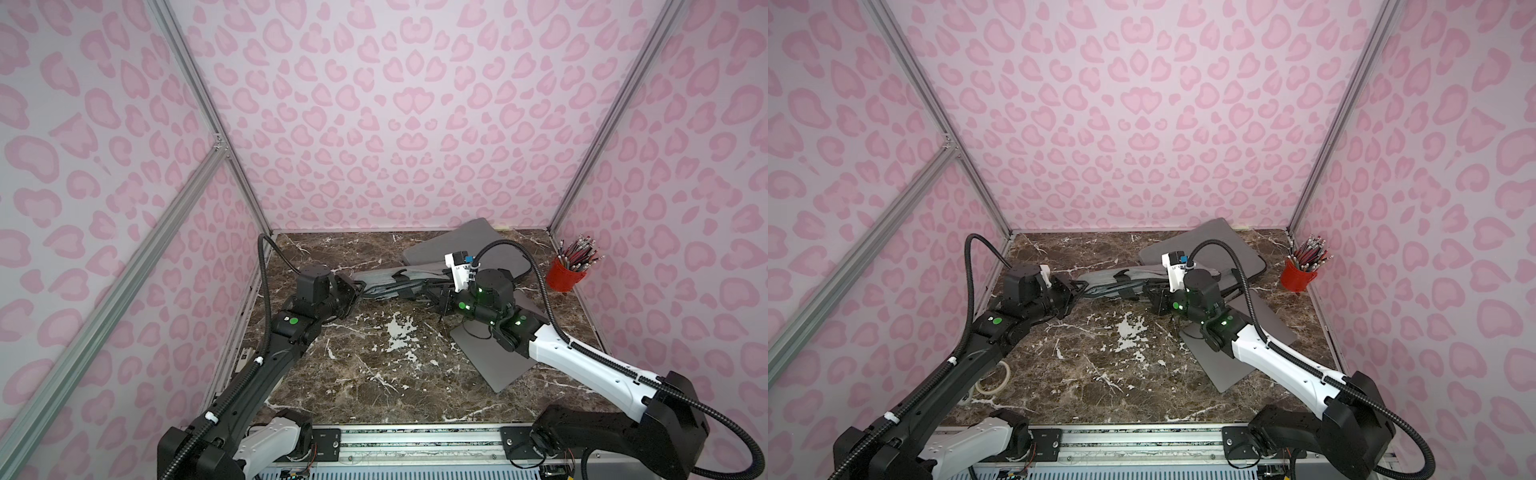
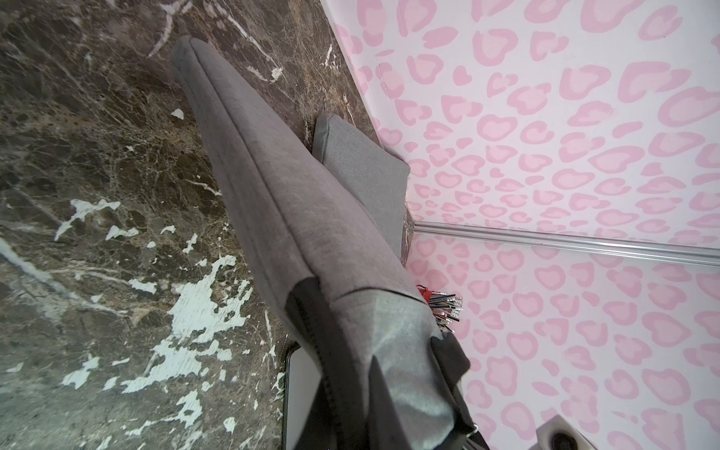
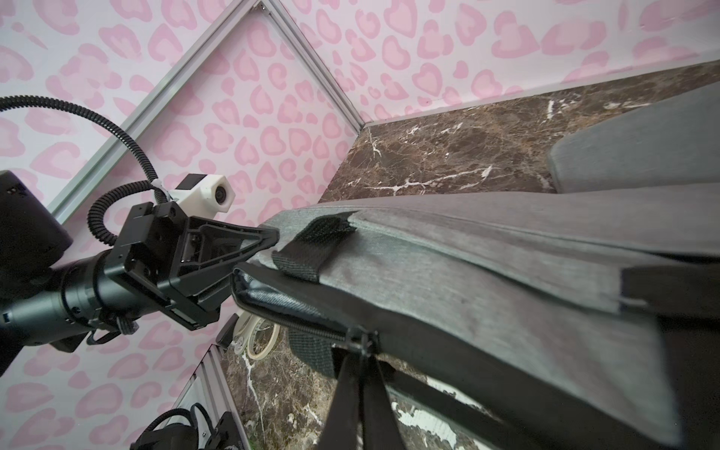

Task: Open the zippered laptop bag and take out the laptop
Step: Unzip the zipper on the zippered laptop bag.

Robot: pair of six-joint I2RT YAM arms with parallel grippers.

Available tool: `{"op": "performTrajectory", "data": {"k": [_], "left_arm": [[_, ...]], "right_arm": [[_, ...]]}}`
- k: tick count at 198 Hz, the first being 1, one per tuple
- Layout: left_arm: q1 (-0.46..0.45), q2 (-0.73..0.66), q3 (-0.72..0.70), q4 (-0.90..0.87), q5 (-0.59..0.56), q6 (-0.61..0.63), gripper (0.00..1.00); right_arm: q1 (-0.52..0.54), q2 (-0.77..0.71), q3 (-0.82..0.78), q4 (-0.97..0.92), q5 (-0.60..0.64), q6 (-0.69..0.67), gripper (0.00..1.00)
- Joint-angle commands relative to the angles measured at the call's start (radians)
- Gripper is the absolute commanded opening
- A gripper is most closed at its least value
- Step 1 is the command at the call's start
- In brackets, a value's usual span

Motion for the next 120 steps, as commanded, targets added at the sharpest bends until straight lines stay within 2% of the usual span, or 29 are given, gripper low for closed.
{"op": "performTrajectory", "data": {"k": [1,51,120], "left_arm": [[0.018,-0.011,0.02,0.051,-0.078,0.027,0.0],[0.068,-0.054,0.027,0.0,-0.118,0.056,0.0],[0.127,-0.069,0.024,-0.039,-0.115,0.065,0.0]], "right_arm": [[-0.017,-0.03,0.002,-0.063,0.081,-0.025,0.0],[-0.138,-0.142,-0.037,-0.191,0.114,-0.049,0.0],[-0.399,-0.199,-0.085,-0.268,0.04,-0.147,0.0]]}}
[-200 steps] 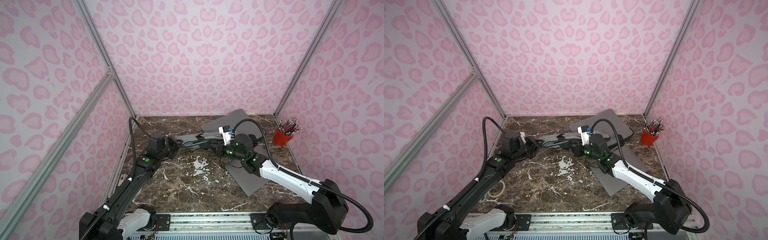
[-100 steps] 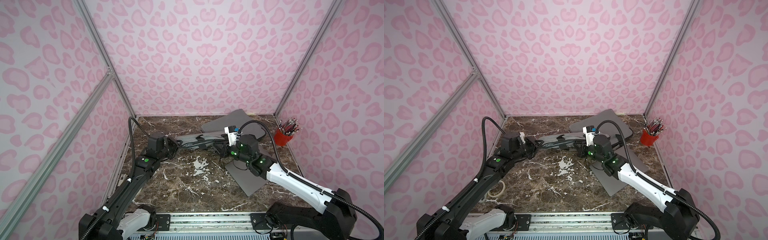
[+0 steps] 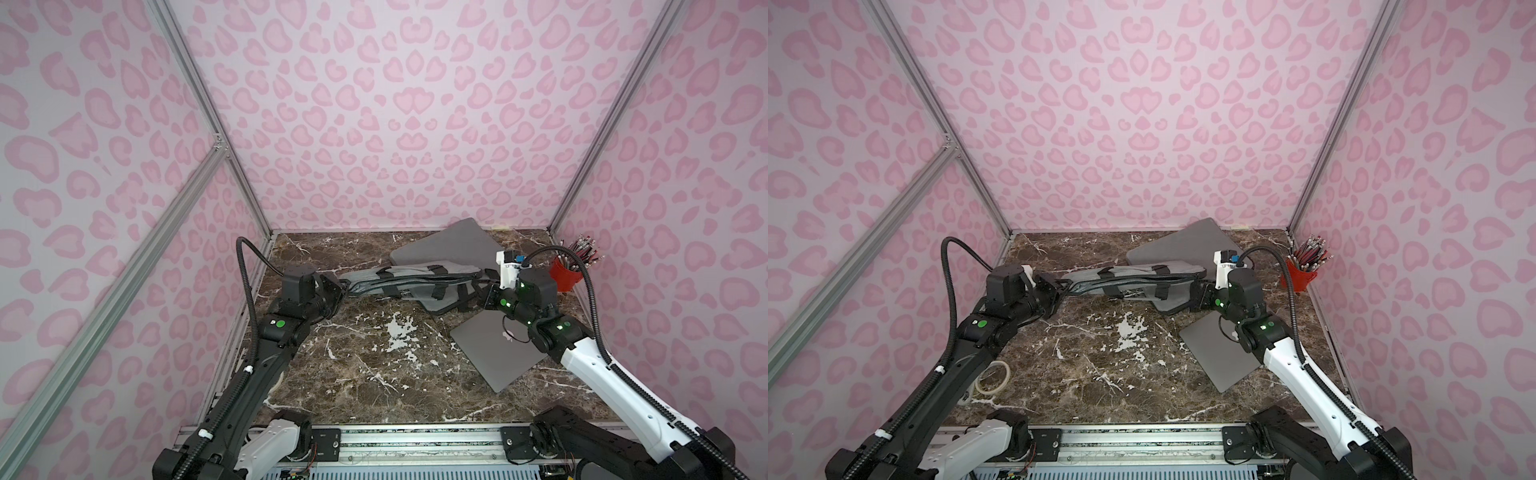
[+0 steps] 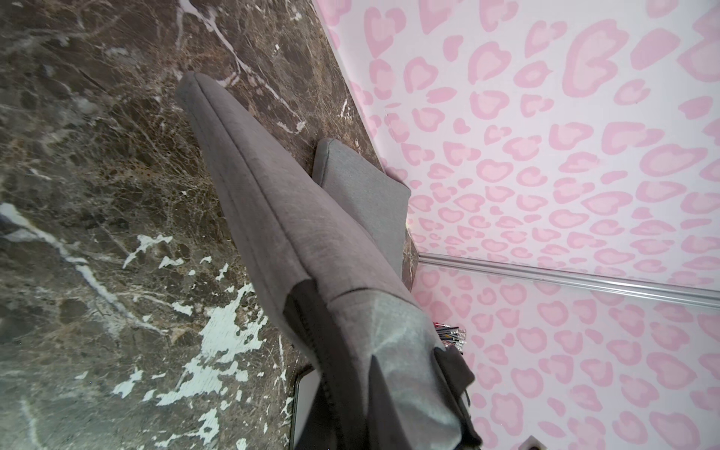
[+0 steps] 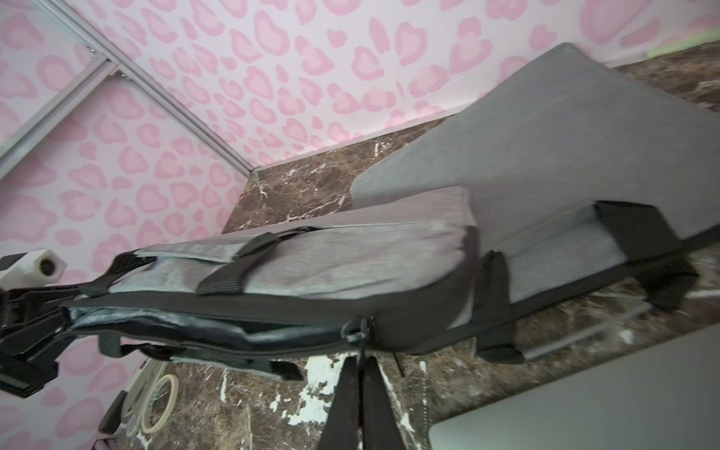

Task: Open the zippered laptop bag and take out the laptop
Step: Unzip the zipper on the zippered laptop bag, then place the zippered laptop bag at the center of the board.

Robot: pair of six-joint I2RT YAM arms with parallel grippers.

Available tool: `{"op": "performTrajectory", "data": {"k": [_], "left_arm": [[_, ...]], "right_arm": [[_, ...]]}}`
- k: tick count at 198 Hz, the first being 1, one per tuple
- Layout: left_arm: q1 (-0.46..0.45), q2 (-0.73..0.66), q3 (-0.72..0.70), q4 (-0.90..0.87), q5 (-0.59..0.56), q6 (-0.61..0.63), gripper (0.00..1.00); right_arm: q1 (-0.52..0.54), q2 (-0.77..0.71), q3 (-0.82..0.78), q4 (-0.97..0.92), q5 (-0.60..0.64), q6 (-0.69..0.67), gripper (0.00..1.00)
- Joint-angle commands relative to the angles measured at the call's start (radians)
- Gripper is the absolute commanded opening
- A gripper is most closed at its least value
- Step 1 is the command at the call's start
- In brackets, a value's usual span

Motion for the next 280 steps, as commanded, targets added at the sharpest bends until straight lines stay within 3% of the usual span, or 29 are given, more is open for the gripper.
{"op": "performTrajectory", "data": {"k": [1,40,96,145,210,250,280], "left_arm": [[0.019,-0.011,0.013,0.046,-0.098,0.03,0.0],[0.032,-0.014,0.026,0.013,-0.083,0.04,0.0],[0.04,0.012,0.034,0.02,-0.024,0.035,0.0],[0.057,0.042,0.035,0.032,0.037,0.022,0.0],[0.14,0.05,0.061,-0.023,0.181,0.063,0.0],[0.15,0.066,0.042,-0.083,0.197,0.105,0.0],[0.151,0.051,-0.009,-0.106,0.124,0.145,0.0]], "right_arm": [[-0.067,-0.001,-0.017,-0.018,-0.003,-0.052,0.0],[-0.181,0.06,-0.048,0.077,-0.064,-0.102,0.0],[-0.255,0.216,-0.01,0.155,-0.108,-0.233,0.0],[-0.253,0.258,0.004,0.222,-0.189,-0.276,0.0],[-0.237,0.389,0.044,0.25,-0.08,-0.412,0.0],[-0.159,0.407,0.067,0.229,-0.013,-0.441,0.0],[-0.118,0.38,0.03,0.223,0.006,-0.448,0.0]]}}
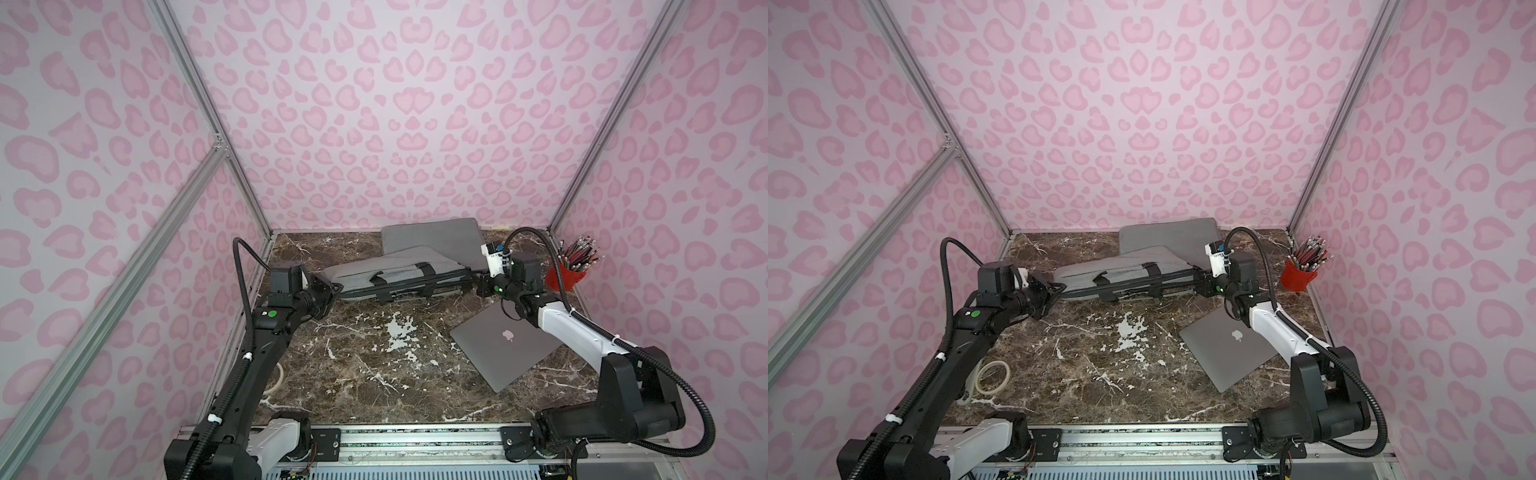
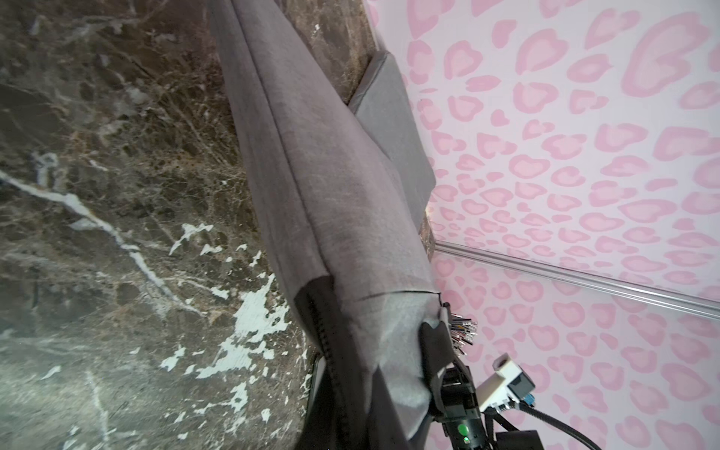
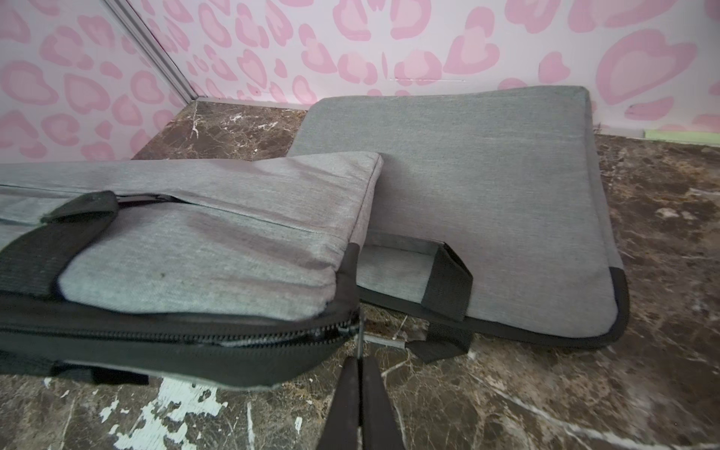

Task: Open the zippered laptop bag and take out the laptop
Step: Place the zippered laptop bag at the center of the board.

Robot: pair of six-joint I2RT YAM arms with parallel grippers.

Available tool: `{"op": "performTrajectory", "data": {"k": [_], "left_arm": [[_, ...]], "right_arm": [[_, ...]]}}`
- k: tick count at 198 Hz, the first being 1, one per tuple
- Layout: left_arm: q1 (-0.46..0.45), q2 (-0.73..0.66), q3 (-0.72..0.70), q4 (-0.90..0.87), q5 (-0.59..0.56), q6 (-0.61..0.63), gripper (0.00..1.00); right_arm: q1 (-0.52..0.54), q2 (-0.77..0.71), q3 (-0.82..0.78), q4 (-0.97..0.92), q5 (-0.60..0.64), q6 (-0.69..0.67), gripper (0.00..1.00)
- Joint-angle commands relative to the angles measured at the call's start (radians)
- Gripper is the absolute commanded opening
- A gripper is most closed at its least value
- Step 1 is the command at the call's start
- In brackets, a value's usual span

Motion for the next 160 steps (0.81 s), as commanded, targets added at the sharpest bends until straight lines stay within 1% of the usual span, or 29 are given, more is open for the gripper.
{"op": "performTrajectory", "data": {"k": [1,23,63,93,102,134,140,160], "left_arm": [[0.005,-0.015,-0.021,-0.001,-0.068,0.059,0.0],[0.005,-0.036,-0.057,-0.034,-0.152,0.104,0.0],[0.006,-0.064,-0.167,-0.015,-0.275,0.153,0.01],[0.005,-0.062,-0.249,0.064,-0.298,0.173,0.01],[0.004,-0.052,-0.262,0.088,-0.306,0.198,0.01],[0.004,0.019,-0.261,0.064,-0.331,0.245,0.02],[0.004,0.033,-0.262,0.057,-0.334,0.246,0.03],[0.003,0.073,-0.256,0.025,-0.336,0.248,0.17]], "right_arm": [[0.02,-0.014,-0.03,-0.007,0.144,-0.019,0.0],[0.042,-0.022,-0.076,0.002,0.143,-0.016,0.0],[0.073,-0.005,-0.148,0.019,0.135,-0.005,0.0],[0.115,0.017,-0.159,0.007,0.146,-0.007,0.0],[0.127,0.024,-0.159,0.004,0.154,-0.004,0.0],[0.144,0.05,-0.164,0.006,0.165,0.008,0.0],[0.145,0.055,-0.165,0.008,0.165,0.01,0.0],[0.153,0.067,-0.168,0.01,0.165,0.013,0.0]]}}
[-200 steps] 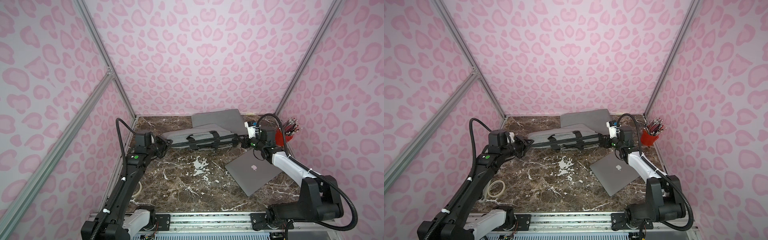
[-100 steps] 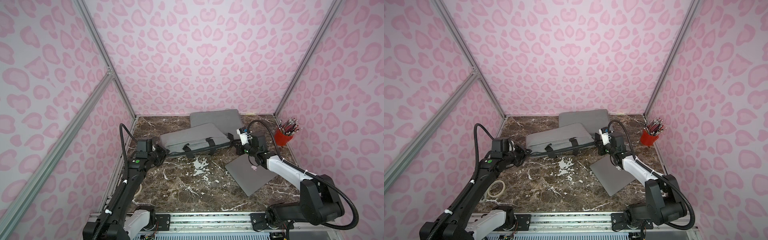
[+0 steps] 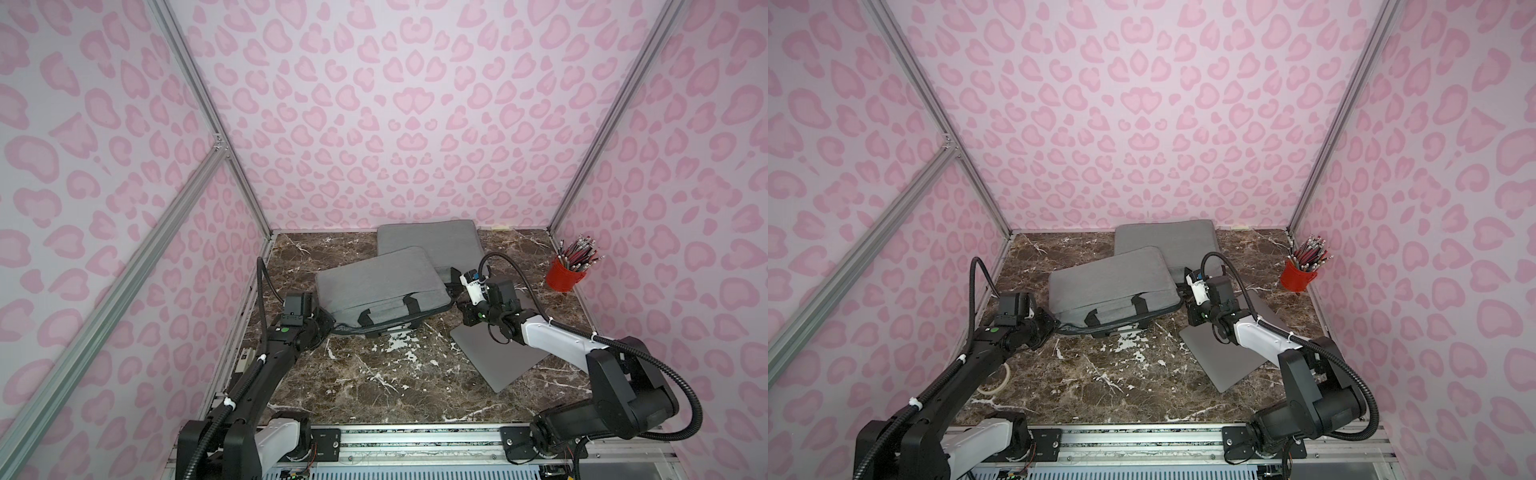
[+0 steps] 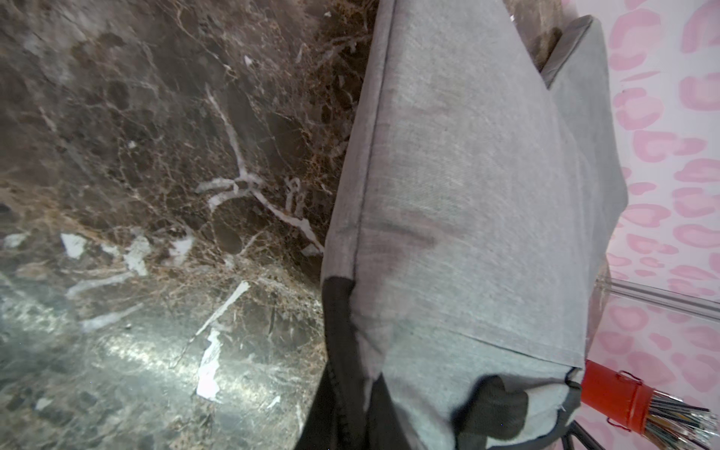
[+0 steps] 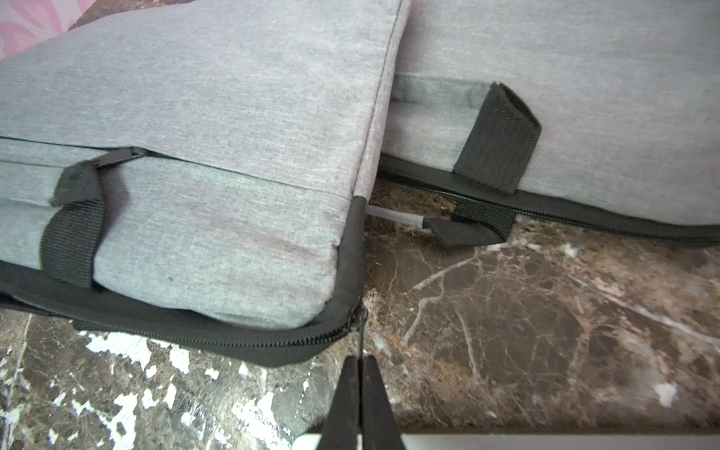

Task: Open the zippered laptop bag and take out the laptop
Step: Place the zippered laptop bag at the center of the board.

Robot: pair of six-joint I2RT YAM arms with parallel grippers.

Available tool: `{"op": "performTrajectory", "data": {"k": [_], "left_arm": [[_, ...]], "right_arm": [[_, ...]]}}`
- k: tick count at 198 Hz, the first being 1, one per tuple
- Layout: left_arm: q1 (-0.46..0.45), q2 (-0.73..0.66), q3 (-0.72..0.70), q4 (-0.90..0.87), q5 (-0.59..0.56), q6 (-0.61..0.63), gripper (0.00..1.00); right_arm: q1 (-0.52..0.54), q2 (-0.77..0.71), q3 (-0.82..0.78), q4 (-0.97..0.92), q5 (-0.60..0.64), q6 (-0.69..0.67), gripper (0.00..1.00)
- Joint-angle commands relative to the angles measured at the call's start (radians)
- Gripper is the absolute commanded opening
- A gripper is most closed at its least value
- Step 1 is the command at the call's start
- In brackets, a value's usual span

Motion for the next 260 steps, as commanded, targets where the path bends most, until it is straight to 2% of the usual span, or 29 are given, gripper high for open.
{"op": "performTrajectory", "data": {"k": [1,23,65,81,87,92,100,110,142,161,181,208,243,260], "left_arm": [[0.005,0.034,0.005,-0.01,-0.089,0.03,0.18],[0.004,0.056,0.017,-0.052,-0.105,0.035,0.28],[0.005,0.085,0.036,-0.107,-0.122,0.042,0.31],[-0.019,0.069,0.065,-0.103,-0.129,0.114,0.32],[-0.055,0.056,0.092,-0.105,-0.159,0.153,0.34],[-0.09,0.046,0.117,-0.107,-0.191,0.195,0.4],[-0.155,0.032,0.159,-0.095,-0.238,0.271,0.45],[-0.24,0.026,0.201,-0.057,-0.267,0.39,0.49],[-0.471,0.06,0.238,0.157,-0.174,0.732,0.56],[-0.589,0.117,0.213,0.255,-0.185,0.919,0.59],[-0.681,0.199,0.196,0.333,-0.224,1.035,0.61],[-0.757,0.315,0.177,0.451,-0.276,1.155,0.64],[-0.835,0.462,0.236,0.475,-0.437,1.273,0.67],[-0.853,0.523,0.25,0.505,-0.482,1.277,0.68]], "right_arm": [[0.004,0.016,-0.009,0.008,0.082,0.013,0.0],[0.015,0.029,-0.009,0.007,0.085,0.011,0.0],[0.034,0.051,-0.012,0.008,0.1,0.013,0.0],[0.038,0.051,-0.011,0.006,0.099,0.016,0.0],[0.041,0.051,-0.012,0.005,0.099,0.017,0.0],[0.042,0.051,-0.012,0.005,0.098,0.018,0.0],[0.044,0.049,-0.01,0.002,0.095,0.019,0.0],[0.046,0.05,-0.009,0.001,0.089,0.02,0.0],[0.052,0.05,-0.005,-0.008,0.074,0.02,0.0],[0.05,0.042,-0.002,-0.015,0.068,0.02,0.0],[0.047,0.034,0.006,-0.022,0.049,0.021,0.0],[0.04,0.039,0.016,-0.023,0.021,0.034,0.0],[0.039,0.051,0.021,-0.016,-0.007,0.048,0.0],[0.04,0.053,0.025,-0.013,-0.015,0.051,0.0]]}}
